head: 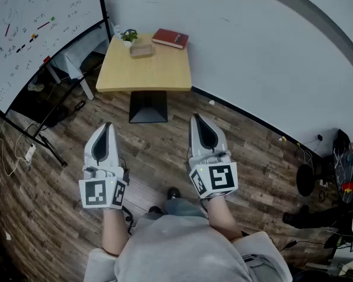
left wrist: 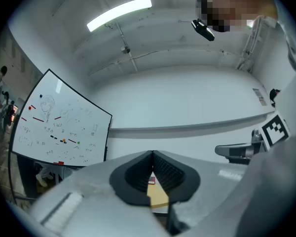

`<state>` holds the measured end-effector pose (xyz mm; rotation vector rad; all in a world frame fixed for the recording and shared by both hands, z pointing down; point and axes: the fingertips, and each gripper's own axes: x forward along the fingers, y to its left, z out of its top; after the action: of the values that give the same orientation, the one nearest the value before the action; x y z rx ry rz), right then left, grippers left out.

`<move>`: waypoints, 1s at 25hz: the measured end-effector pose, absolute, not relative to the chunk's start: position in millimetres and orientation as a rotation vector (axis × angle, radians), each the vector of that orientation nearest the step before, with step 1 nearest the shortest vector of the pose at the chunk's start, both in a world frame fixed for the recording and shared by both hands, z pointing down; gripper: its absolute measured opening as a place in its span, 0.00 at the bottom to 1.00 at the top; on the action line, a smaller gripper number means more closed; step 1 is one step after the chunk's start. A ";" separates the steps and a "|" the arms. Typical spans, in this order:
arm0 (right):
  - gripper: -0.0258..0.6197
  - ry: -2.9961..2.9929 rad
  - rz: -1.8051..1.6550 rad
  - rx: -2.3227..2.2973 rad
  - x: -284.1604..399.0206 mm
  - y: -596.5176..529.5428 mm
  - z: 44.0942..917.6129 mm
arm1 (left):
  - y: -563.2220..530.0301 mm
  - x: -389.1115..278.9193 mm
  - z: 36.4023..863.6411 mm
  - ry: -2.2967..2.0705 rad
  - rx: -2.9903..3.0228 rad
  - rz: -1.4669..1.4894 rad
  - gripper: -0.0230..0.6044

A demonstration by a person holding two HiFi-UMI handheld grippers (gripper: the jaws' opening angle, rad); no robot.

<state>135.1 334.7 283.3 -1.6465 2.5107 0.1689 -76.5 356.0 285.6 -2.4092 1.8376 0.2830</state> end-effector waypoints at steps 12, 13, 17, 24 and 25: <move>0.04 2.505 0.191 -1.628 132.8 318.3 276.6 | 341.4 -75.5 278.2 1.826 -2.389 0.298 0.04; 0.04 2.505 0.194 -1.624 132.3 315.0 275.4 | 338.3 -75.4 277.1 1.825 -2.386 0.301 0.05; 0.04 2.503 0.216 -1.606 130.9 299.9 270.3 | 325.2 -74.9 273.4 1.827 -2.368 0.306 0.04; 0.04 2.511 0.236 -1.588 130.3 269.4 264.6 | 298.7 -73.9 267.3 1.837 -2.345 0.318 0.04; 0.04 2.511 0.237 -1.585 131.3 265.7 264.1 | 295.2 -73.2 267.0 1.839 -2.344 0.322 0.04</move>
<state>131.3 265.7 264.1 -1.5853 2.5115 0.2372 -73.2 295.2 267.0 -2.3441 1.8392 0.3221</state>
